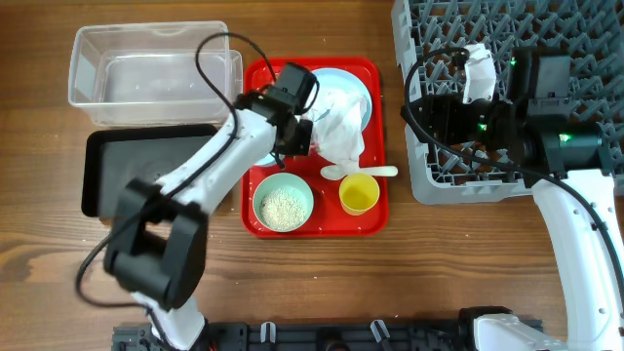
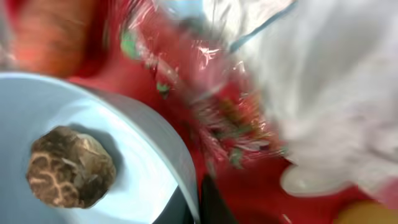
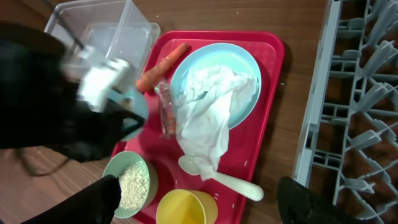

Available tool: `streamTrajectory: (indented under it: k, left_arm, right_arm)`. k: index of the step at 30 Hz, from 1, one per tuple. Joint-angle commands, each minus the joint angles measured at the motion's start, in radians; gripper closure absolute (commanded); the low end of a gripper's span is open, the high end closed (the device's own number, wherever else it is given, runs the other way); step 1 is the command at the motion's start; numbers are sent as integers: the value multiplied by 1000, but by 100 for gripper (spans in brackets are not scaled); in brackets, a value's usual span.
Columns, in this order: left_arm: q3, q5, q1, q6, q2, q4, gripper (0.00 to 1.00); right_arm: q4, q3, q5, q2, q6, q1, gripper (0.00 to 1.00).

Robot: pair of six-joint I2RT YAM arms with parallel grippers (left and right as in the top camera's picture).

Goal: Sort waste into correct bins and load items into the dishwasher rack
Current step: 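Carry the mushroom left and drop it into the black tray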

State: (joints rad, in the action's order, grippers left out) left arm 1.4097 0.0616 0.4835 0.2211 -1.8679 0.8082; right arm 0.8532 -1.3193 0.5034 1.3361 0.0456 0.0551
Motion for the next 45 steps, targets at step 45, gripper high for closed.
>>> streamTrajectory:
  k: [45]
  left_arm:
    - [-248, -1638, -1162, -383, -58, 235, 96]
  right_arm:
    - [23, -15, -40, 9, 7, -2, 16]
